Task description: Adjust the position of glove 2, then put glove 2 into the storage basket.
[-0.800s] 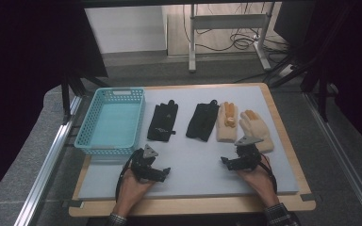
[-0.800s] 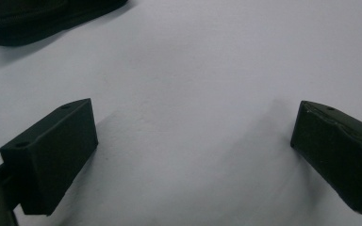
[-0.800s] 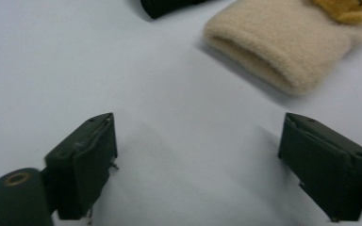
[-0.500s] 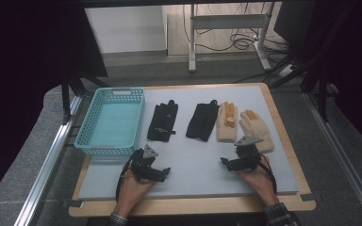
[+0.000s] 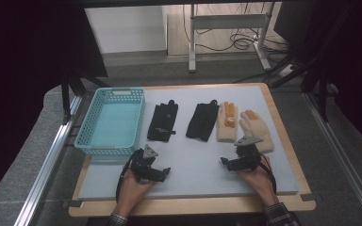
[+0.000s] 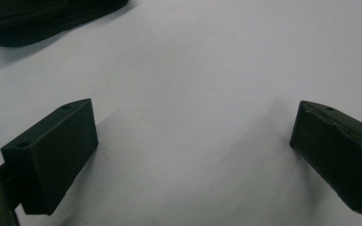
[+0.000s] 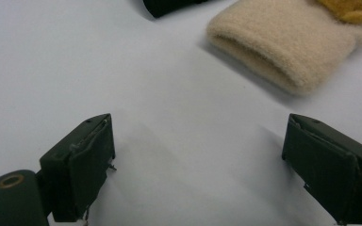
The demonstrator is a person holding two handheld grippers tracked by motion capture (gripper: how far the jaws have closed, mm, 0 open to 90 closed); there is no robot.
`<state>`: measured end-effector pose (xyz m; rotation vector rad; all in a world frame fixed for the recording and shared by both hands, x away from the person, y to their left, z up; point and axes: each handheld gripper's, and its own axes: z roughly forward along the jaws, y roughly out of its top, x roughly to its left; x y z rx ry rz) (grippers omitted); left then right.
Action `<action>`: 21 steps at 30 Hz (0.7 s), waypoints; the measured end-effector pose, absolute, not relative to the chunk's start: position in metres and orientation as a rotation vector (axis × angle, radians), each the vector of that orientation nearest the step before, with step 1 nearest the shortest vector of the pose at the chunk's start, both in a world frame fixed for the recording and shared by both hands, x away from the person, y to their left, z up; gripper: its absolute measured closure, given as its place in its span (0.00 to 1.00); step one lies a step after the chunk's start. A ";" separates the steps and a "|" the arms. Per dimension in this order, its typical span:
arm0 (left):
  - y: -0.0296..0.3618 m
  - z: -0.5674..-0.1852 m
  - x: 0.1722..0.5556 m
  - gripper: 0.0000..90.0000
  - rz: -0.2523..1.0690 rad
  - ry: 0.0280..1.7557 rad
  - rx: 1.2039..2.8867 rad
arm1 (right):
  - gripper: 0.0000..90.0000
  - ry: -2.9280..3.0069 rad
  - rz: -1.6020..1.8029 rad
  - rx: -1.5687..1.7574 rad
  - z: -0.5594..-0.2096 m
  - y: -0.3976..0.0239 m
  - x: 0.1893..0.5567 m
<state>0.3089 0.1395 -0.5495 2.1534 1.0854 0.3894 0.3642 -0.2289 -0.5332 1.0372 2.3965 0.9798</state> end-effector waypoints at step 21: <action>0.139 -0.550 0.309 0.02 0.389 1.087 2.147 | 0.14 2.392 0.983 1.043 -0.530 -0.230 0.364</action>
